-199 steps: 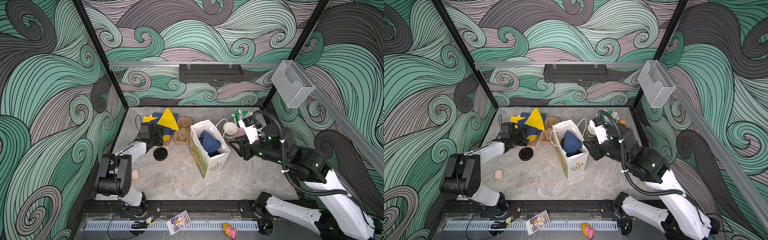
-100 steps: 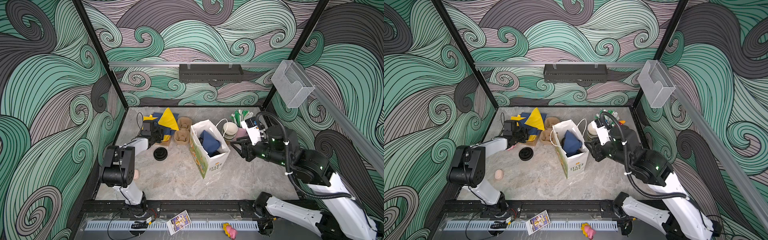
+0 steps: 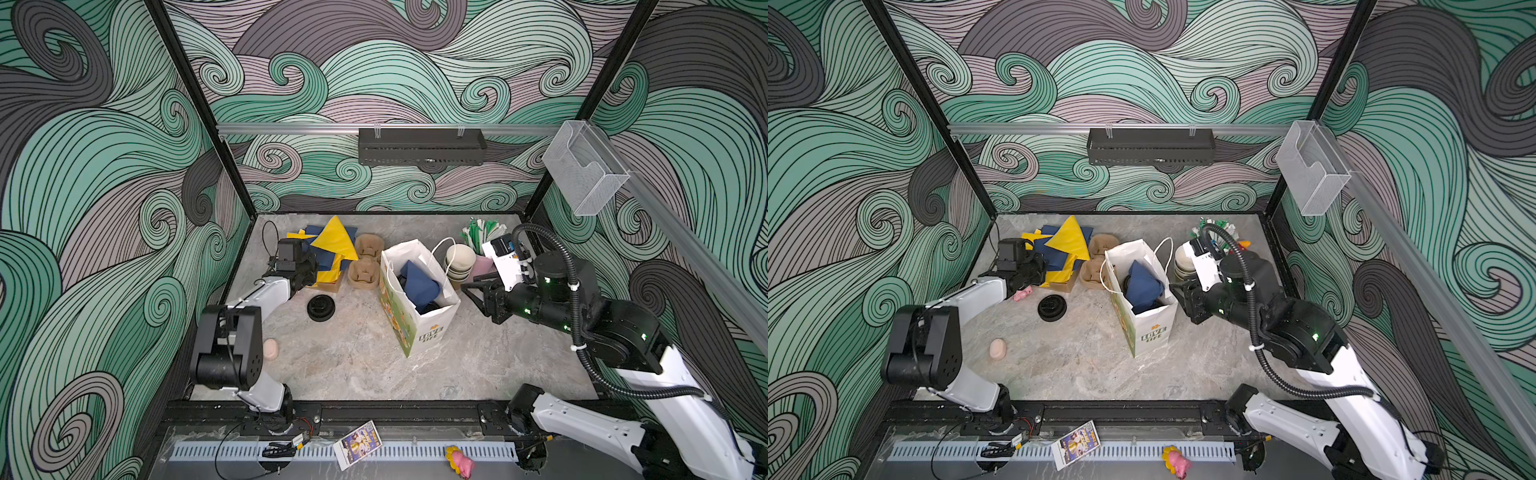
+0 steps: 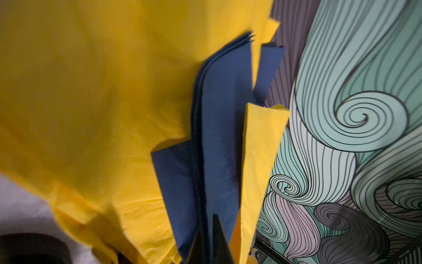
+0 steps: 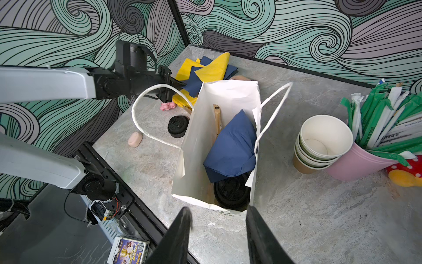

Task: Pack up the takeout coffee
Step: 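Pull the blue napkin off the stack toward the robot with the left gripper, then raise the napkin with the left gripper while the right gripper grasps it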

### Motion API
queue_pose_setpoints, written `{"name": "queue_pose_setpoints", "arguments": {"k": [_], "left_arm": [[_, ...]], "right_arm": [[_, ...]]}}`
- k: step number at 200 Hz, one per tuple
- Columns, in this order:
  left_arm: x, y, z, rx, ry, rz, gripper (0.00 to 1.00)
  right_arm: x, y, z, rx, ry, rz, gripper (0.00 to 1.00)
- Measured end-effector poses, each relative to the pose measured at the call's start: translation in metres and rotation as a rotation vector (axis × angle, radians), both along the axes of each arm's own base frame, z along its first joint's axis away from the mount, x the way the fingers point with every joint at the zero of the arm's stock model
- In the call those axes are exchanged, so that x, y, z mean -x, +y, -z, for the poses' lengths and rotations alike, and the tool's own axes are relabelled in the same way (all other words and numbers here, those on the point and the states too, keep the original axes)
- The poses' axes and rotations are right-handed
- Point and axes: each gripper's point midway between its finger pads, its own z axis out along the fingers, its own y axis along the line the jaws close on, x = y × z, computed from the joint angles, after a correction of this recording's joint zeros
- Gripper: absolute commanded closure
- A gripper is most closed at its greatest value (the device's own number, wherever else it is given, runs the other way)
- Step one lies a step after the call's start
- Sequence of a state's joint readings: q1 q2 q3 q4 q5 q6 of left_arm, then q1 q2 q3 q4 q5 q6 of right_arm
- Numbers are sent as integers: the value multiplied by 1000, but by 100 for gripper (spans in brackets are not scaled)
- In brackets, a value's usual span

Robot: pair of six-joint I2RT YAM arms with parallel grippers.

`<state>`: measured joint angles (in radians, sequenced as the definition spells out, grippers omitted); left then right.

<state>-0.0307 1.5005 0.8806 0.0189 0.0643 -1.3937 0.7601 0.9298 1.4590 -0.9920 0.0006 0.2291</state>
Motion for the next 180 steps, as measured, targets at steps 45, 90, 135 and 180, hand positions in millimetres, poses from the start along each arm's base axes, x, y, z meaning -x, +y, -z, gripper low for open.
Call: {"name": "queue_pose_setpoints", "arguments": {"k": [45,90,135,180], "left_arm": [[42,45,-84,-345,-126,-44,100],[74,52,-150,-636,-256,76,100],[93,-11,-251,-654,-546,425,100],[154,-79,-298,-506,-797,784,100]], "right_arm": [[1,0,-1,-3,-3,-1,58],[-3,4,1,1,5,-5,58],[-6,31,-4,-40,21,-100,56],[15,102,-37,-82,-73,-394,39]]}}
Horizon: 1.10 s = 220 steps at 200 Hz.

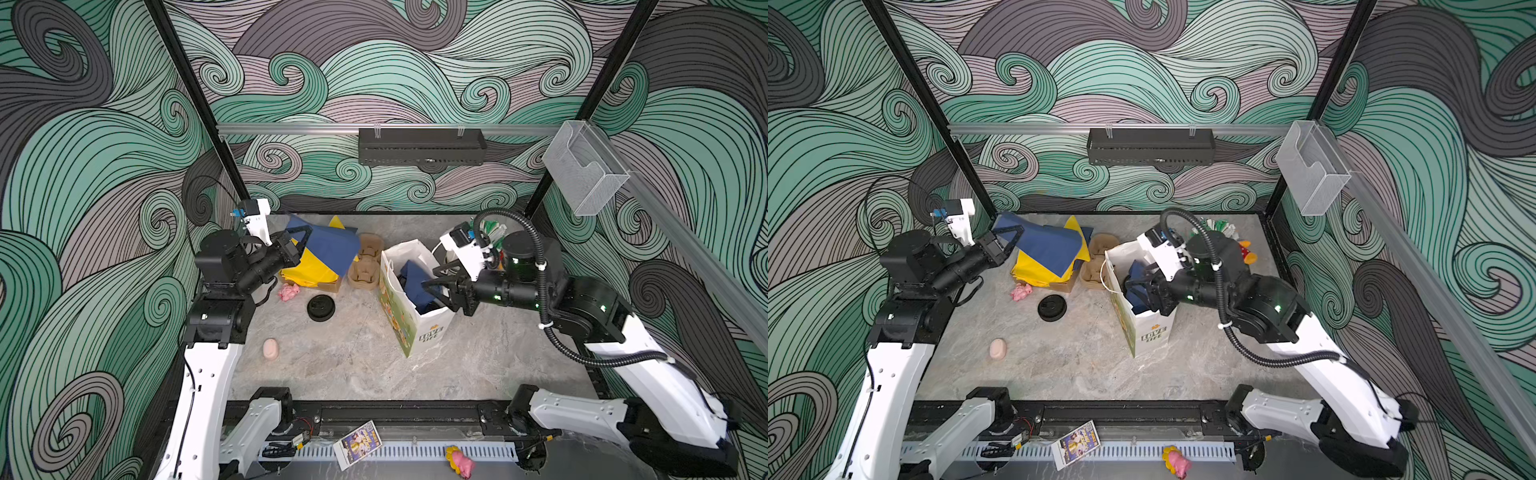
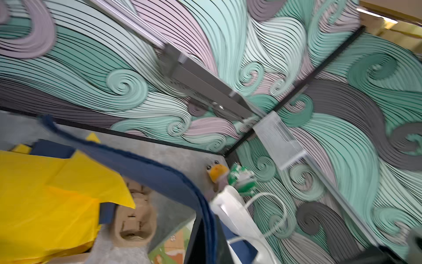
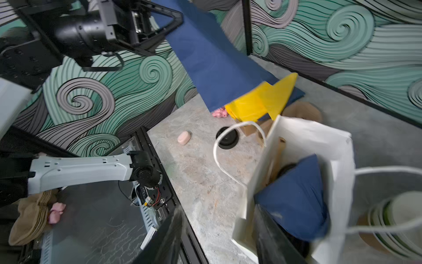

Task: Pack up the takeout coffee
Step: 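Raise the napkin with the left gripper while the right gripper grasps it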

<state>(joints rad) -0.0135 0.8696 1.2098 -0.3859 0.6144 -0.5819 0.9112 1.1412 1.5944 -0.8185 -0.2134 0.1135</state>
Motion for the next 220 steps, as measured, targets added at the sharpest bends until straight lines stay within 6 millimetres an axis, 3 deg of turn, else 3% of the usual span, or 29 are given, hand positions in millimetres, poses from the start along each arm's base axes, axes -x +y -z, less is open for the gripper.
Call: {"name": "queue_pose_setpoints", "arguments": {"k": [23,51,106,118,144,167,180,196,220], "left_arm": [[32,-23,-7,27,-19,181,100],[69,-41,-12,39,-53,344,100],[120,-55,-22,26,-133,525,100],[125,-57,-23,21,-144,545,100],[130,-58,-23,14,-157,566,100],[130,-58,-22,12,-156,569,100],[129,-58,-22,12,-156,564,82],[126,-57,-24,11,-163,543,45],[115,-50,-30,1,-182,451,25]], "right_arm": [[8,31,-5,4,-59,-112,26],[2,56,-4,20,-97,-167,9],[10,110,-6,18,-136,-310,7],[10,120,-2,18,-129,-335,14],[14,137,11,22,-98,-390,42],[21,144,16,16,-66,-429,85],[26,144,13,1,-56,-442,99],[32,140,4,-22,-50,-447,100],[37,127,-13,-63,-54,-420,100]]}}
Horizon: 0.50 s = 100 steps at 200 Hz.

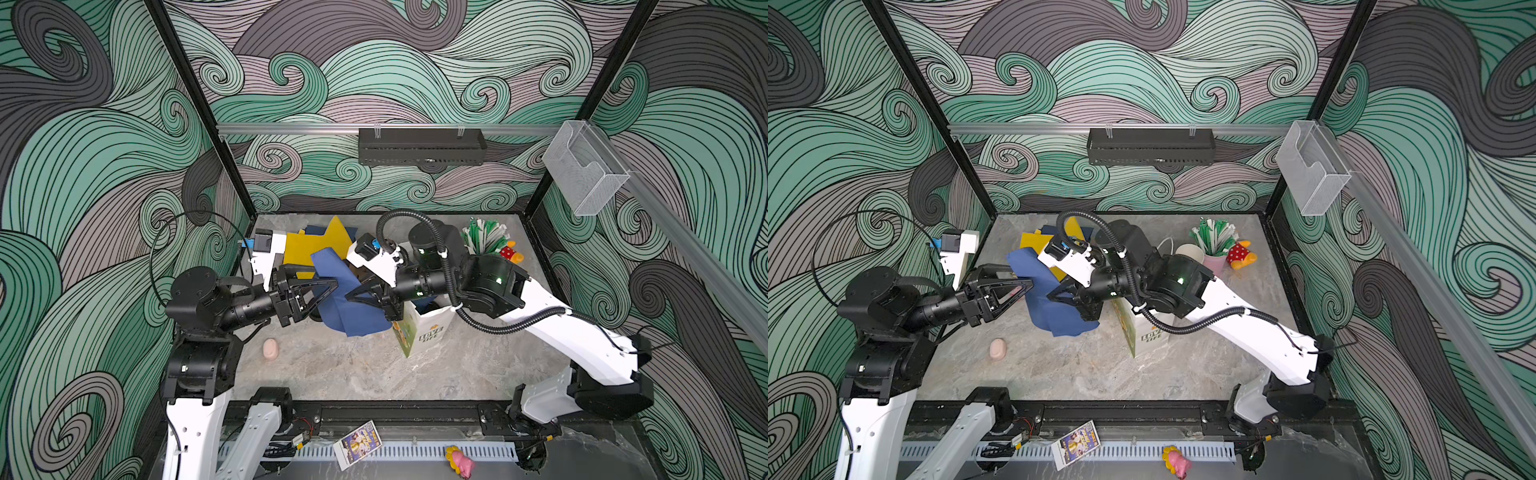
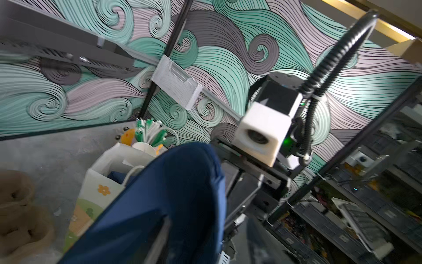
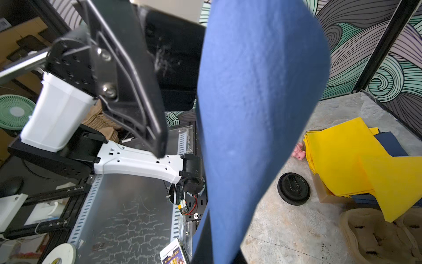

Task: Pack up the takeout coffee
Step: 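Raise the napkin with the left gripper while the right gripper grasps it, then lower the blue napkin into the white bag with the right gripper while the left withdraws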

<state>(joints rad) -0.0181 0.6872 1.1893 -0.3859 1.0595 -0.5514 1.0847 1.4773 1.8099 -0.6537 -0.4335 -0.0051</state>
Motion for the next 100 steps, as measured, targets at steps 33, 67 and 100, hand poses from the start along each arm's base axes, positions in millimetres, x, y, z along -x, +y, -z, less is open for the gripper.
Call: {"name": "queue_pose_setpoints", "arguments": {"k": [33,67,100], "left_arm": [[-15,25,-14,16,-59,-244,20],[-29,37,-21,50,-67,-347,20],[-66,20,30,54,115,-293,20]], "right_arm": [[-2,-35,-29,-55,-6,132,100],[-14,-91,-59,-114,-10,368,100],[-42,-140,-61,-98,-33,643,100]]}}
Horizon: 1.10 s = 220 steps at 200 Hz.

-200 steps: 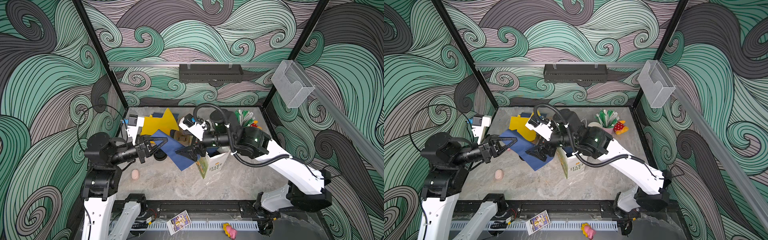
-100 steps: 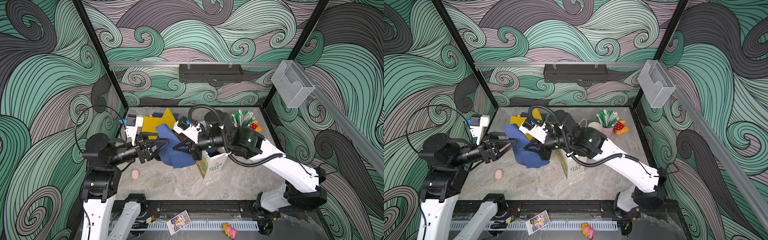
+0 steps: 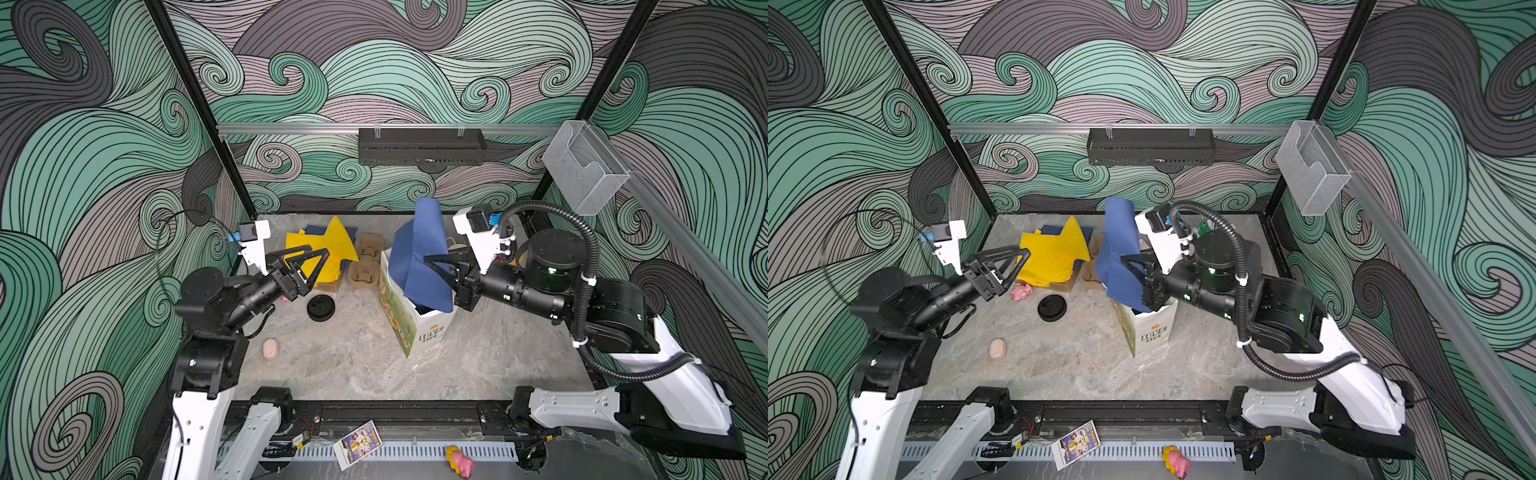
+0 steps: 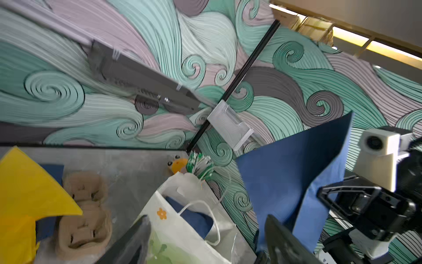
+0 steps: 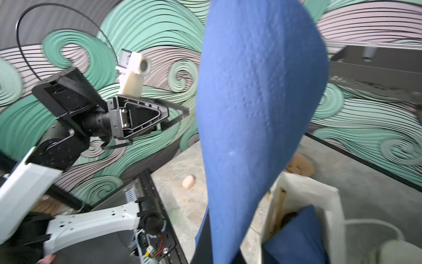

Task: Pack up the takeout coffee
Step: 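Lower the blue napkin into the white bag with the right gripper while the left withdraws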

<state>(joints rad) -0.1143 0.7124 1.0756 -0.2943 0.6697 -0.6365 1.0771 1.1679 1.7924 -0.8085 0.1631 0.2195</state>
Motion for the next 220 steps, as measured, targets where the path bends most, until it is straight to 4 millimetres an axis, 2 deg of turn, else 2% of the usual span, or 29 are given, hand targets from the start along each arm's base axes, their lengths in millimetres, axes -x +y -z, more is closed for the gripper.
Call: {"name": "queue_pose_setpoints", "arguments": {"k": [23,44,70,92,122,154,195,220], "left_arm": [[-13,-28,43,-28,123,71,20],[-17,-46,70,-57,194,107,21],[-23,-48,84,-70,222,87,21],[-29,-43,88,-74,217,39,21],[-36,-33,98,-86,216,-39,21],[-39,-19,117,-109,230,-122,21],[-45,-13,120,-131,221,-167,21],[-46,-11,121,-137,223,-182,21]], "right_arm": [[-27,-9,18,68,29,135,100],[-57,-4,49,155,84,220,100],[-92,4,90,241,176,272,100],[-109,4,123,298,245,297,100],[-114,0,154,340,326,300,100],[-106,8,182,357,441,245,100],[-97,20,225,406,591,195,100],[-95,21,248,433,661,200,100]]}}
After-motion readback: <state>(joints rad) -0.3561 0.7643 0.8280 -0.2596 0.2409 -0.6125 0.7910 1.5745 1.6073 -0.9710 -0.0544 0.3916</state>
